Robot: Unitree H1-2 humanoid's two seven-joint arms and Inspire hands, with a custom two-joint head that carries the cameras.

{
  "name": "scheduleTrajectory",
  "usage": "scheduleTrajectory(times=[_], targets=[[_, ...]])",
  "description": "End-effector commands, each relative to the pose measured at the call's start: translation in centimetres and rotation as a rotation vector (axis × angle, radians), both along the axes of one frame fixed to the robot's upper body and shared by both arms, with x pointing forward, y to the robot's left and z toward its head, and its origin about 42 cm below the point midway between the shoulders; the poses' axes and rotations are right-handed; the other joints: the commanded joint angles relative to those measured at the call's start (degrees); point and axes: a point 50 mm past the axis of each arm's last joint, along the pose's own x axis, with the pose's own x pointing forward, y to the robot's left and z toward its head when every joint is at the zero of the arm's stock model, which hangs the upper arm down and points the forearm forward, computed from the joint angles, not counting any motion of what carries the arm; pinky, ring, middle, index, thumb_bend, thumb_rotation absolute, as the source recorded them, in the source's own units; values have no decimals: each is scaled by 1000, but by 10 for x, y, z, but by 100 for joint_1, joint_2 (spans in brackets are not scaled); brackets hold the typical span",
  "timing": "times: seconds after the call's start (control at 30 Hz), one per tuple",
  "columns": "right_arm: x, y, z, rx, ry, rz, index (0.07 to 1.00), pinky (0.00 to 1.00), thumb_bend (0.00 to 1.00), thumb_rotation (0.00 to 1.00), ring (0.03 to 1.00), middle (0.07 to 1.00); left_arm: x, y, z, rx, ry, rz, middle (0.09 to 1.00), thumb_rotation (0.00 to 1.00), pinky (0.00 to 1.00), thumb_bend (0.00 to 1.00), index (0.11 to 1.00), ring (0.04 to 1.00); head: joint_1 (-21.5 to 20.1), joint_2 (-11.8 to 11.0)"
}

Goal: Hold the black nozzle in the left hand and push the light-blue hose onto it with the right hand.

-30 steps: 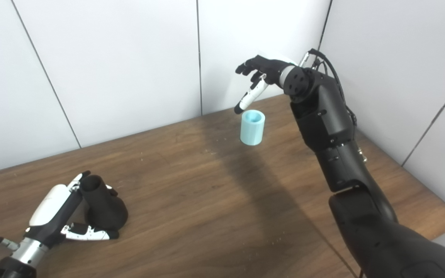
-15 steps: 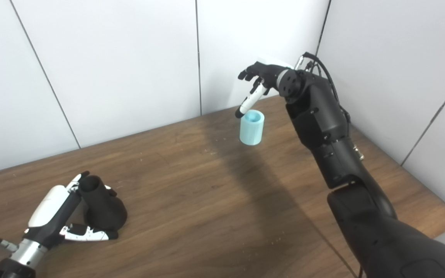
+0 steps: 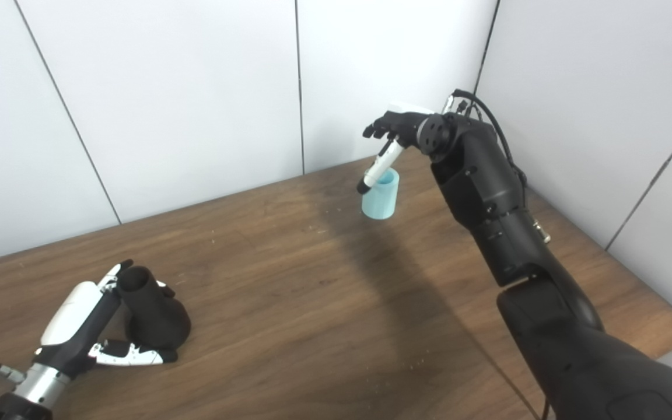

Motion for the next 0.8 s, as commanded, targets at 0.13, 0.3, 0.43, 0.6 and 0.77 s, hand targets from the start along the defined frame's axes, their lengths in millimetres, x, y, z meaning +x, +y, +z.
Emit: scheduleTrajectory(times=[0.13,0.3,0.43,0.6,0.77], targets=[[0,-11,21,-72,-82,-31,867,721,905,76,862,891,-23,44,-48,238,187,42,469,0,995,527,491,597,4,13],[1,-10,10,-69,-83,-22,864,717,904,69,855,882,-25,44,-48,244,191,39,467,0,995,527,492,595,6,20],[1,-6,1,-66,-90,-16,852,705,904,52,835,867,-26,44,-49,240,192,36,467,0,995,527,492,594,20,33],[1,-7,-9,-70,-104,-15,828,685,906,56,812,838,-26,45,-49,236,192,35,467,0,995,527,492,593,27,33],[2,-8,-18,-69,-118,-18,815,650,897,58,775,808,-27,44,-48,235,189,31,466,0,994,527,492,593,72,42]])
